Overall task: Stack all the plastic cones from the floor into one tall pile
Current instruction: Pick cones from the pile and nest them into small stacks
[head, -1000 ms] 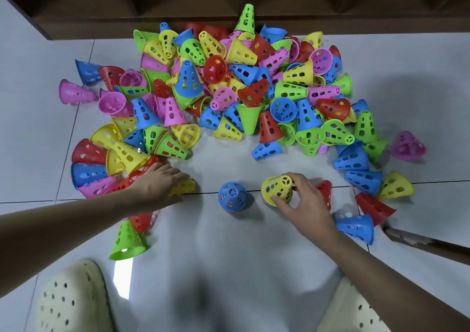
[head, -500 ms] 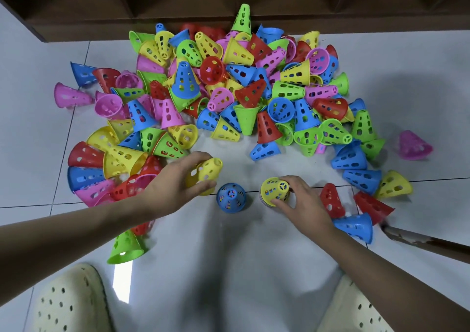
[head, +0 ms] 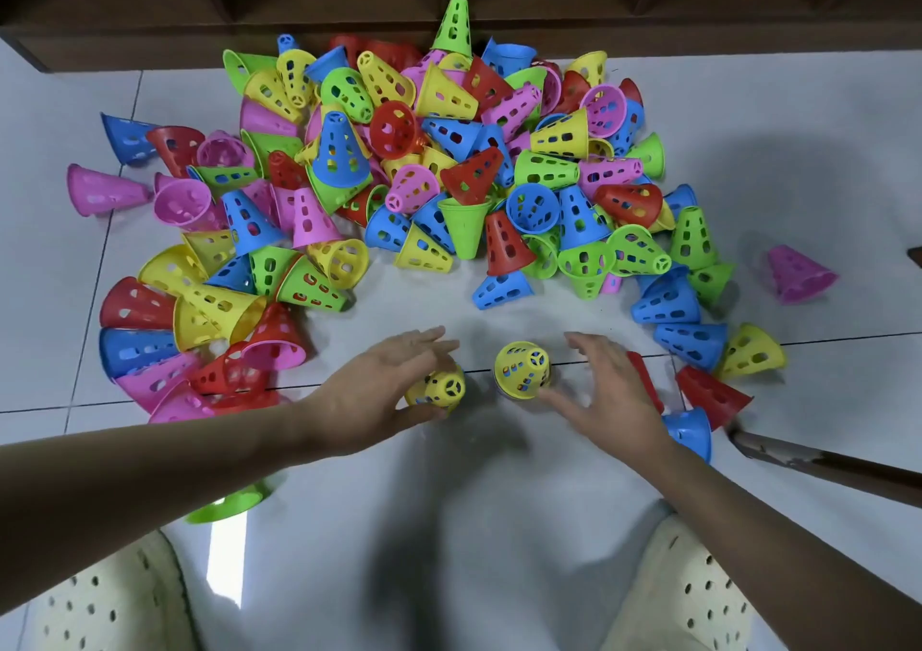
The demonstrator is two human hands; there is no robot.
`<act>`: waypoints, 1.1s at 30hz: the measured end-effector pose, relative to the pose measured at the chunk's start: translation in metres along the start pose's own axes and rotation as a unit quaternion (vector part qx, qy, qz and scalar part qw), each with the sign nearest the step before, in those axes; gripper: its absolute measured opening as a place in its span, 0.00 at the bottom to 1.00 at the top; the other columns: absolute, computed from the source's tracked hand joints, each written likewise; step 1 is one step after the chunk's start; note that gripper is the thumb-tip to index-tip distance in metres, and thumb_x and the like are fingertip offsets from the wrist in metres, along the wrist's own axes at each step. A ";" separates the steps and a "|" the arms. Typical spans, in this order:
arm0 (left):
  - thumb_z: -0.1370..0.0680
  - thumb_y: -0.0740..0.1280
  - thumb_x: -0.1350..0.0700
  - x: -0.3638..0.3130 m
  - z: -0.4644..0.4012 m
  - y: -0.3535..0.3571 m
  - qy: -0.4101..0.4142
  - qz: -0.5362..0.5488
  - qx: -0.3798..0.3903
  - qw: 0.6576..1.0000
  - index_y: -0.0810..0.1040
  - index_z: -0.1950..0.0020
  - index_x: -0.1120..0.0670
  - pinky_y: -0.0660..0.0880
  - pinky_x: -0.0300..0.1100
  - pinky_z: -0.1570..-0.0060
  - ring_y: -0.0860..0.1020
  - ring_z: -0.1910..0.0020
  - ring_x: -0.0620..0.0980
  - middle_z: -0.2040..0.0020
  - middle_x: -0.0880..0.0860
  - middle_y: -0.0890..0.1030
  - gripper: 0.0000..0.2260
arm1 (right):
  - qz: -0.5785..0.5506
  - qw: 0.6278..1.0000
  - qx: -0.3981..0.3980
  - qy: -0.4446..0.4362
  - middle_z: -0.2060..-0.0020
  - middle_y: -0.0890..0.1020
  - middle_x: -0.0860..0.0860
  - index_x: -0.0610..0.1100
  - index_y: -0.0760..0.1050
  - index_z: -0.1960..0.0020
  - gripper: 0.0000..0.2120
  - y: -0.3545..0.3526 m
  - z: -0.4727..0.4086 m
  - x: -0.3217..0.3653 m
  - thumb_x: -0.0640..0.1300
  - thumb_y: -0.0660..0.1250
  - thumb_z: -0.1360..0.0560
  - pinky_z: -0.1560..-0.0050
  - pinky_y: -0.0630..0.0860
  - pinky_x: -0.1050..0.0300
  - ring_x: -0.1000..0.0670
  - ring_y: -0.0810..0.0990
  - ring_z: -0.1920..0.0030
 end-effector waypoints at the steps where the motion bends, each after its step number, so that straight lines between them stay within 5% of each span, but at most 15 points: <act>1: 0.21 0.67 0.41 0.001 -0.002 -0.001 0.007 -0.002 -0.008 1.000 0.72 0.31 0.49 0.67 0.45 0.28 0.66 0.24 0.50 0.26 0.50 0.72 0.22 | -0.007 0.999 -0.045 0.015 0.43 0.77 0.51 0.43 0.73 0.33 0.34 -0.009 0.003 -0.007 0.64 0.69 0.30 0.38 0.71 0.53 0.50 0.74 0.41; 5: 0.24 0.74 0.48 0.012 -0.005 -0.005 -0.034 0.028 -0.039 0.998 0.75 0.32 0.48 0.75 0.45 0.40 0.74 0.37 0.49 0.37 0.49 0.78 0.21 | 0.079 0.982 -0.115 0.125 0.48 0.78 0.44 0.40 0.75 0.40 0.26 -0.036 0.013 -0.049 0.60 0.64 0.27 0.39 0.71 0.47 0.44 0.74 0.45; 8: 0.25 0.75 0.49 0.018 -0.004 -0.006 -0.045 0.013 -0.032 0.998 0.76 0.33 0.47 0.77 0.48 0.47 0.76 0.44 0.49 0.43 0.47 0.80 0.21 | 0.167 0.957 -0.075 0.224 0.46 0.78 0.38 0.37 0.74 0.41 0.24 -0.039 0.016 -0.076 0.56 0.68 0.25 0.41 0.73 0.42 0.37 0.75 0.44; 12: 0.24 0.74 0.47 0.023 -0.003 -0.005 -0.052 0.006 -0.009 0.999 0.76 0.33 0.47 0.77 0.49 0.47 0.77 0.46 0.49 0.44 0.46 0.81 0.21 | 0.154 0.921 0.042 0.354 0.51 0.78 0.43 0.40 0.71 0.44 0.30 -0.030 0.016 -0.084 0.66 0.66 0.29 0.46 0.76 0.46 0.38 0.78 0.47; 15: 0.23 0.72 0.44 0.027 -0.004 -0.006 -0.049 0.021 0.008 0.999 0.76 0.32 0.47 0.76 0.45 0.45 0.76 0.44 0.48 0.42 0.46 0.81 0.21 | 0.113 0.911 0.052 0.392 0.53 0.78 0.45 0.40 0.72 0.43 0.28 -0.029 0.013 -0.083 0.62 0.69 0.30 0.46 0.75 0.48 0.39 0.79 0.46; 19: 0.24 0.69 0.40 0.041 -0.001 -0.007 -0.069 0.030 0.041 0.996 0.76 0.31 0.48 0.74 0.43 0.40 0.75 0.41 0.47 0.40 0.46 0.80 0.23 | -0.108 0.923 -0.051 0.365 0.50 0.81 0.49 0.44 0.76 0.40 0.21 -0.043 0.005 -0.056 0.51 0.75 0.29 0.49 0.72 0.56 0.48 0.80 0.48; 23: 0.23 0.72 0.56 0.065 -0.003 -0.019 -0.116 -0.029 0.007 0.993 0.76 0.31 0.51 0.68 0.52 0.33 0.74 0.34 0.52 0.35 0.50 0.78 0.21 | -0.291 0.915 -0.156 0.232 0.51 0.81 0.59 0.49 0.73 0.40 0.20 -0.067 -0.004 0.006 0.42 0.77 0.28 0.55 0.76 0.69 0.64 0.82 0.57; 26: 0.25 0.70 0.63 0.078 -0.010 -0.035 -0.139 -0.084 -0.033 0.986 0.76 0.32 0.52 0.68 0.54 0.35 0.73 0.34 0.56 0.34 0.52 0.77 0.21 | -0.330 0.923 -0.117 0.156 0.53 0.83 0.63 0.55 0.72 0.42 0.24 -0.056 -0.012 0.041 0.38 0.78 0.30 0.51 0.79 0.64 0.59 0.84 0.52; 28: 0.27 0.70 0.66 0.081 -0.018 -0.041 -0.126 -0.126 -0.041 0.983 0.74 0.31 0.55 0.68 0.54 0.37 0.73 0.34 0.59 0.32 0.56 0.75 0.24 | -0.326 0.934 -0.068 0.131 0.51 0.85 0.56 0.56 0.73 0.40 0.26 -0.037 -0.017 0.051 0.38 0.79 0.31 0.50 0.81 0.60 0.54 0.85 0.51; 33: 0.23 0.63 0.64 0.094 -0.046 -0.038 -0.137 -0.185 0.027 0.973 0.60 0.21 0.53 0.63 0.55 0.26 0.59 0.23 0.58 0.20 0.56 0.58 0.31 | -0.246 0.964 0.007 0.103 0.49 0.83 0.54 0.57 0.74 0.44 0.23 0.000 -0.016 0.046 0.39 0.79 0.32 0.44 0.79 0.55 0.53 0.83 0.48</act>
Point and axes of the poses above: each hand's wrist, its own z-axis away from the middle knuckle, its own y-axis out of the palm, x = y × z, the point moved 8 cm from there along -z, towards the middle knuckle
